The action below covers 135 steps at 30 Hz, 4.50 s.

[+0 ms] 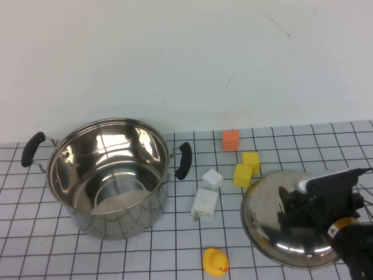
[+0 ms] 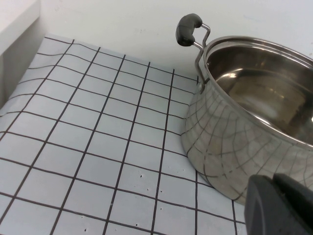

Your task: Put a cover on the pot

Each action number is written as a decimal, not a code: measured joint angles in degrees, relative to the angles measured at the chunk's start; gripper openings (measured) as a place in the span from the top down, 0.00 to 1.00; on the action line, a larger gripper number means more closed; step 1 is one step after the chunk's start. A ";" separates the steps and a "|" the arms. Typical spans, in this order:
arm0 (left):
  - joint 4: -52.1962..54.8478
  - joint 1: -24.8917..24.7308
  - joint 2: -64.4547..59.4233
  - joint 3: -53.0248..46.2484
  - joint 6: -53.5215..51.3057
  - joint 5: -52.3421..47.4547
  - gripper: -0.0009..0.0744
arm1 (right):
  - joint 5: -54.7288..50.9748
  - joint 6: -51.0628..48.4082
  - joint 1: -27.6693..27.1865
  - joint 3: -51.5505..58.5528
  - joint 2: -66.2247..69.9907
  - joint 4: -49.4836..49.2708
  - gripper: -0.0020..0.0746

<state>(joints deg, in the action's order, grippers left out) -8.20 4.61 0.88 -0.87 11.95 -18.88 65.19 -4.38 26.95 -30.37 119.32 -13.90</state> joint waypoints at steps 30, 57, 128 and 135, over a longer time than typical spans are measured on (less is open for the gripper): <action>0.00 0.00 0.00 0.00 -0.13 0.00 0.99 | -43.11 1.16 2.25 -2.50 -50.96 12.63 0.53; 0.00 0.00 0.00 0.00 -0.01 0.00 0.99 | -65.68 2.97 23.29 -75.27 9.13 21.55 0.53; 0.00 0.00 0.00 0.00 -0.14 0.00 0.99 | -85.04 0.14 22.16 -7.33 -88.20 31.58 0.98; 0.00 0.00 0.00 0.00 -0.14 0.00 0.99 | -85.64 3.15 21.84 0.97 -96.61 34.24 0.98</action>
<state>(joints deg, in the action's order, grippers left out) -8.20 4.61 0.88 -0.87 11.81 -18.88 -20.45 -1.24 48.79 -29.40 22.72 20.35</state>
